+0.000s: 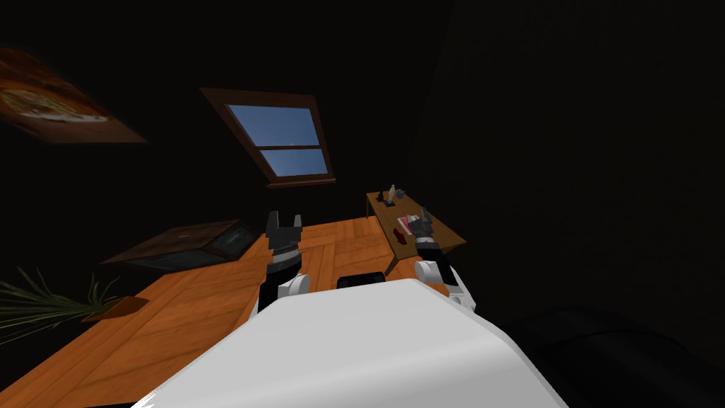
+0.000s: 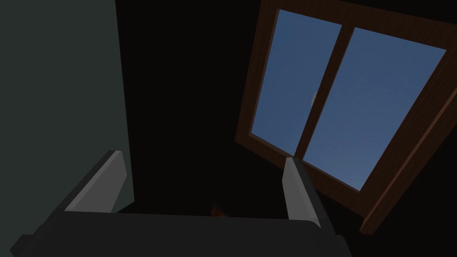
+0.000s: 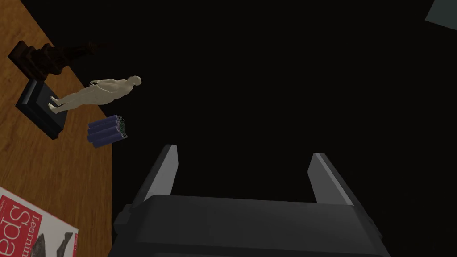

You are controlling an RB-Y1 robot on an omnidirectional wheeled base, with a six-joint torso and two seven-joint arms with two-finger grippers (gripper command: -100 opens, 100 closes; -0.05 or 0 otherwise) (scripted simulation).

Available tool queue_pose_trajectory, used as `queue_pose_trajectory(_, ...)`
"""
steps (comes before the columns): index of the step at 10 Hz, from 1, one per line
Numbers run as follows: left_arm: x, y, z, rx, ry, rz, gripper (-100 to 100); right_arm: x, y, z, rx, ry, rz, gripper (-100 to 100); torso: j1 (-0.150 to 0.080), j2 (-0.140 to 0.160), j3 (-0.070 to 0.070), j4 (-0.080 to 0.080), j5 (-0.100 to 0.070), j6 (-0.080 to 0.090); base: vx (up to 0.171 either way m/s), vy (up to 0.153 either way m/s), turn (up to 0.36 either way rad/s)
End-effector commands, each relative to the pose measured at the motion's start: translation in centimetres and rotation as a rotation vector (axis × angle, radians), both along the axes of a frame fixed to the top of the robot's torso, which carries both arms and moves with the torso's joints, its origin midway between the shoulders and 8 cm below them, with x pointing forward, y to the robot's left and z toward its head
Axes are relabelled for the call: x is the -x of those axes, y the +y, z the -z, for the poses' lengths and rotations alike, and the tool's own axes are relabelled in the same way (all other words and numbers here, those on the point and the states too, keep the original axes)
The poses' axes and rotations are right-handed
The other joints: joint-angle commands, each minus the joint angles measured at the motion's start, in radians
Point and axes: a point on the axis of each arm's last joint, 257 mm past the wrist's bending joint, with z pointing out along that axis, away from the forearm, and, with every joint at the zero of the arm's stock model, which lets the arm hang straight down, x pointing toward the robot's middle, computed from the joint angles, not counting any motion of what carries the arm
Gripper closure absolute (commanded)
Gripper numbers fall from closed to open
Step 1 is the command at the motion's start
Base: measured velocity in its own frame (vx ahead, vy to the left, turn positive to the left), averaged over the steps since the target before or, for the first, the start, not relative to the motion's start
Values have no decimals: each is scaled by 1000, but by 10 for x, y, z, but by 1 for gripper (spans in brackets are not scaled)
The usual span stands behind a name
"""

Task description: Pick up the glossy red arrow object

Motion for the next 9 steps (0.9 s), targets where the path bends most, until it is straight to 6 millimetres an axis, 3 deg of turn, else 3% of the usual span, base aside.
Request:
queue_pose_trajectory(1,0,0,0,0,0,0,0,-1,-9,19,-49,57,-1,-100,0,0,0,0,0,0,10,8,-14)
queue_pose_trajectory(4,0,0,0,0,0,0,0,0,-34,69,-195,188,10,-100,0,0,0,0,0,0,17,10,-26)
queue_pose_trajectory(5,0,0,0,0,0,0,0,0,-34,72,-197,200,10,-100,0,0,0,0,0,0,14,8,-8)
queue_pose_trajectory(6,0,0,0,0,0,0,0,2,-42,91,-253,248,18,-100,0,0,0,0,0,0,15,8,-8)
queue_pose_trajectory(7,0,0,0,0,0,0,0,2,-42,91,-253,248,18,-100,0,0,0,0,0,0,13,6,-9)
queue_pose_trajectory(9,0,0,0,0,0,0,0,11,-57,127,-369,332,39,-100,0,0,0,0,0,0,27,4,-18)
